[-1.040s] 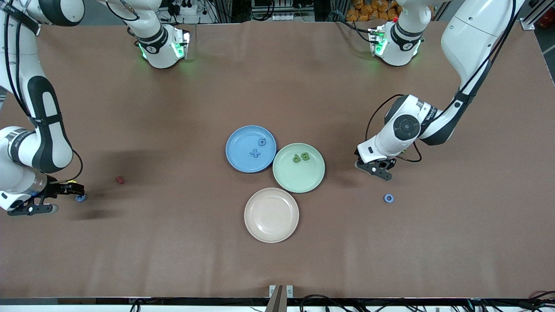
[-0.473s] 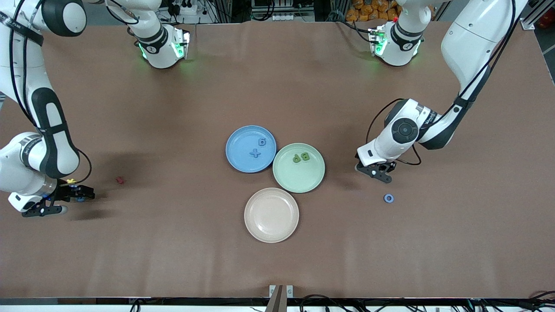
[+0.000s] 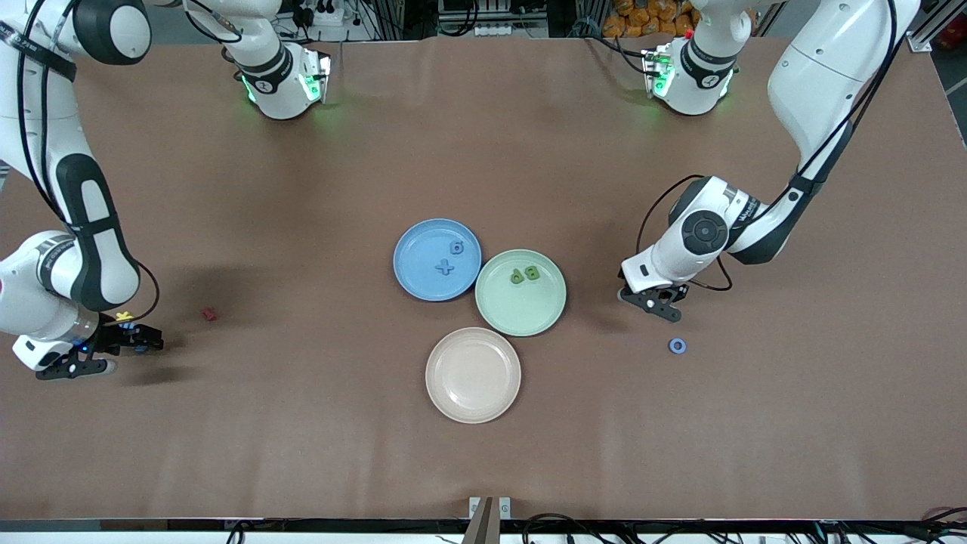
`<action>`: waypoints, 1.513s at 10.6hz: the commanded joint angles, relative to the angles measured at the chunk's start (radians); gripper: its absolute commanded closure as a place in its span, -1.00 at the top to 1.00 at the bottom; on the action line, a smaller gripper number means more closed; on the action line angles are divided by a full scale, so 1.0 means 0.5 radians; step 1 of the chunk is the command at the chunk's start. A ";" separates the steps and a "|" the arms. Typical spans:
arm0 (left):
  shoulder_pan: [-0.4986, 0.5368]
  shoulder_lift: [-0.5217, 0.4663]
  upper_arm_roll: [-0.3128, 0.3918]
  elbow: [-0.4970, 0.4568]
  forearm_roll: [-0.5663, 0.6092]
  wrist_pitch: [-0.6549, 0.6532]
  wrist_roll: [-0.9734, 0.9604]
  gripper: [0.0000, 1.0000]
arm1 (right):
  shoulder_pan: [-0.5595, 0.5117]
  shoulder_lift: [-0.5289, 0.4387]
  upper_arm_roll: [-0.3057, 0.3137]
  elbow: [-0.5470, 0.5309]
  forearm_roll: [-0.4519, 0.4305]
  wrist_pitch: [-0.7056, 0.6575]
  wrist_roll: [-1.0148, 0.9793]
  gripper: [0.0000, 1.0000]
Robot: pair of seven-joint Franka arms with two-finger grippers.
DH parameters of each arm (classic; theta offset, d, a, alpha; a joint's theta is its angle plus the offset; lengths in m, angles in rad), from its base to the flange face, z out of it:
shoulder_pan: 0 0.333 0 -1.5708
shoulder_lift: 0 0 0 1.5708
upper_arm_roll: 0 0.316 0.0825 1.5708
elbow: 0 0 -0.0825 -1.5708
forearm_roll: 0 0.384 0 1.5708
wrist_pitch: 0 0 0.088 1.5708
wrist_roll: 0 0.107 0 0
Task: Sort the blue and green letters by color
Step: 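Drop the z on the green plate while the right gripper grasps the e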
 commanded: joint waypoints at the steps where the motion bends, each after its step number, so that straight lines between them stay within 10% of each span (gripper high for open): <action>1: 0.004 0.054 -0.004 0.050 0.072 0.027 -0.070 0.07 | -0.029 0.024 0.030 -0.034 0.033 0.113 -0.029 1.00; 4: 0.007 0.066 -0.004 0.068 0.069 0.024 -0.070 -1.00 | -0.035 0.003 0.027 -0.086 0.033 0.104 -0.023 1.00; 9: 0.002 -0.096 -0.035 0.130 0.038 -0.018 -0.091 -1.00 | -0.051 -0.053 0.027 -0.154 0.045 0.107 -0.020 1.00; 13: -0.093 -0.069 -0.314 0.497 -0.100 -0.414 -0.464 -1.00 | -0.054 -0.065 0.027 -0.175 0.052 0.110 -0.020 1.00; 16: -0.397 0.032 -0.311 0.706 -0.152 -0.439 -0.824 -1.00 | -0.066 -0.092 0.027 -0.212 0.052 0.113 -0.039 0.48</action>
